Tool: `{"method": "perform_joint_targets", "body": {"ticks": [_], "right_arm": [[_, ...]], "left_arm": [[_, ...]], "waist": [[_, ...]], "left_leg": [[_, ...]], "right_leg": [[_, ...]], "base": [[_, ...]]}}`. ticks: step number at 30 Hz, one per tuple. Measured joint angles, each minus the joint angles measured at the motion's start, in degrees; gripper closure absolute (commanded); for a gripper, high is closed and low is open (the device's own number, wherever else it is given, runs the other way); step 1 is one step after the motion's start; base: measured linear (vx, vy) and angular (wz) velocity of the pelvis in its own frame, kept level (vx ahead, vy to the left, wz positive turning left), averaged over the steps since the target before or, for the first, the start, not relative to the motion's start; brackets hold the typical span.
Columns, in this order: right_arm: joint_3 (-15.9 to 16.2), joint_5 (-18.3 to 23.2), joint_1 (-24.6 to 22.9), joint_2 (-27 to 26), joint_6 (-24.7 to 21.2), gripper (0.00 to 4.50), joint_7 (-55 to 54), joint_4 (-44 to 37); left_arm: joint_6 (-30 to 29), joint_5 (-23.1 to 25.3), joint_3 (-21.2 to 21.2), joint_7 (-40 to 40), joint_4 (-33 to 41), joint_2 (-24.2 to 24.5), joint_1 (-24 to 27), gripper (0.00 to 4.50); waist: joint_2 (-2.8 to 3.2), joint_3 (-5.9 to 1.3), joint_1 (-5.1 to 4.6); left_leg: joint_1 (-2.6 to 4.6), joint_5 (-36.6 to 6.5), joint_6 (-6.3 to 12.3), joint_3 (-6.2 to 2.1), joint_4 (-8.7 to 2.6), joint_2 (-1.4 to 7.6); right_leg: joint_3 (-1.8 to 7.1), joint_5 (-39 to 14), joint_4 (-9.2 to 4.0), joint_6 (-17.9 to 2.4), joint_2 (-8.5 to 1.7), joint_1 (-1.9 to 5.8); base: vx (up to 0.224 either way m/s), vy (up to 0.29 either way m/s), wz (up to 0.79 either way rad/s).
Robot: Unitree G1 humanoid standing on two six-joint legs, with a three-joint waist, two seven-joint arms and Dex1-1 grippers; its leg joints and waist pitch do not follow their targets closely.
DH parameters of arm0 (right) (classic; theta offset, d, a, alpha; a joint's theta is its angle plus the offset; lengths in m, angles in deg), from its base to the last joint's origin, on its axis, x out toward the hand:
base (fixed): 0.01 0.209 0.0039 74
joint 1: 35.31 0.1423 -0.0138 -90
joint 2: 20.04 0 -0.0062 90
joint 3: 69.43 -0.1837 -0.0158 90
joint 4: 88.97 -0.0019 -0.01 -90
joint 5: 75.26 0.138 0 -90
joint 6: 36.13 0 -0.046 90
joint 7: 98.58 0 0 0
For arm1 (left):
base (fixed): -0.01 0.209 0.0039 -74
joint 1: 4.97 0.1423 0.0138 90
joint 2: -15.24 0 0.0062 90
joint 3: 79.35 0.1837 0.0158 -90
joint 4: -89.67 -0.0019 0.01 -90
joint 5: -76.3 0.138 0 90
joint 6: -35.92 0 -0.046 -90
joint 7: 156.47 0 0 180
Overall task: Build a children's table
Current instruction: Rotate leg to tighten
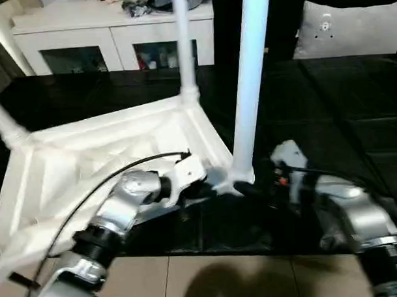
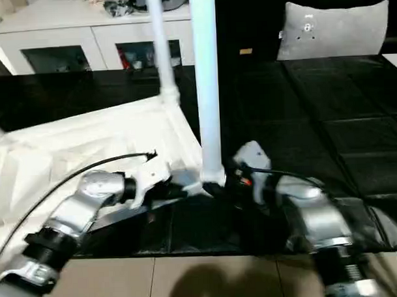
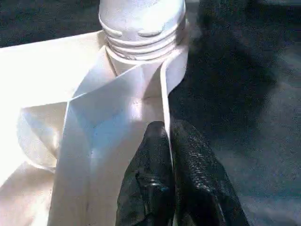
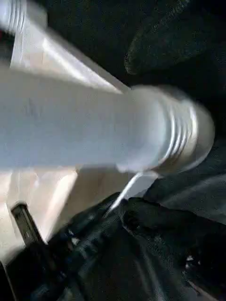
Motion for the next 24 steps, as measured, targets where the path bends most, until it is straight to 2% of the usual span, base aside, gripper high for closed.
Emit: {"method": "perform_joint_targets", "body": {"ticks": [3,8,14,15,17,19,24], "right_arm": [[0.28,1.13,0.0,2.4,0.38,0.04,5.44,-0.25],[3.31,1.8,0.09,4.34,1.29,0.04,11.44,-1.01],[5.75,1.95,0.29,4.78,2.94,0.04,16.3,-1.1],[5.86,1.95,0.29,4.8,2.99,0.21,16.68,-1.1],[6.31,2.0,0.29,4.94,3.0,0.21,17.6,-1.11],[6.95,2.0,0.29,4.96,2.97,0.54,18.47,-1.24],[8.86,1.96,0.28,4.77,3.01,0.84,19.2,-1.87]], "left_arm": [[2.62,-1.21,0.74,5.73,-0.3,2.54,0.0,4.5],[6.76,-1.85,2.16,12.9,-0.68,4.76,-0.2,4.5],[8.87,-2.96,3.15,17.9,-1.38,5.59,-0.61,4.5],[9.07,-2.96,3.17,18.16,-1.42,5.59,-0.63,4.5],[9.63,-2.95,3.37,18.62,-1.52,5.59,-0.71,4.5],[10.32,-2.97,3.63,19.25,-1.63,5.58,-0.79,4.5],[11.38,-3.35,4.16,19.95,-1.97,5.54,-0.91,4.5]], "waist": [[-0.01,0.01,0.8],[-0.08,0.02,2.19],[-0.2,0.02,2.84],[-0.2,0.02,2.9],[-0.21,0.02,3.1],[-0.21,0.02,3.43],[-0.22,0.02,4.07]], "left_leg": [[0.01,0.0,0.0,0.0,-0.02,0.03],[-0.01,0.01,0.01,0.06,0.04,0.03],[-0.01,0.01,0.01,0.11,0.05,0.03],[-0.01,0.01,0.01,0.11,0.05,0.04],[-0.01,0.01,0.01,0.11,0.04,0.04],[0.0,0.01,0.01,0.12,0.04,0.04],[-0.01,0.01,0.01,0.14,0.05,0.05]], "right_leg": [[0.0,0.0,0.06,-0.01,0.01,-0.03],[0.07,0.0,0.07,-0.01,-0.01,-0.03],[0.14,0.01,0.09,-0.02,-0.02,-0.01],[0.14,0.01,0.09,-0.02,-0.02,-0.01],[0.13,0.01,0.1,-0.01,-0.02,-0.01],[0.13,0.01,0.1,-0.01,-0.02,-0.02],[0.14,0.01,0.1,-0.01,-0.02,-0.02]], "base": [[0.0,0.0,0.0],[0.0,0.0,0.0],[0.0,0.0,0.0],[0.0,0.0,0.0],[0.0,0.0,0.0],[0.0,0.0,0.0],[0.0,0.0,0.0]]}}
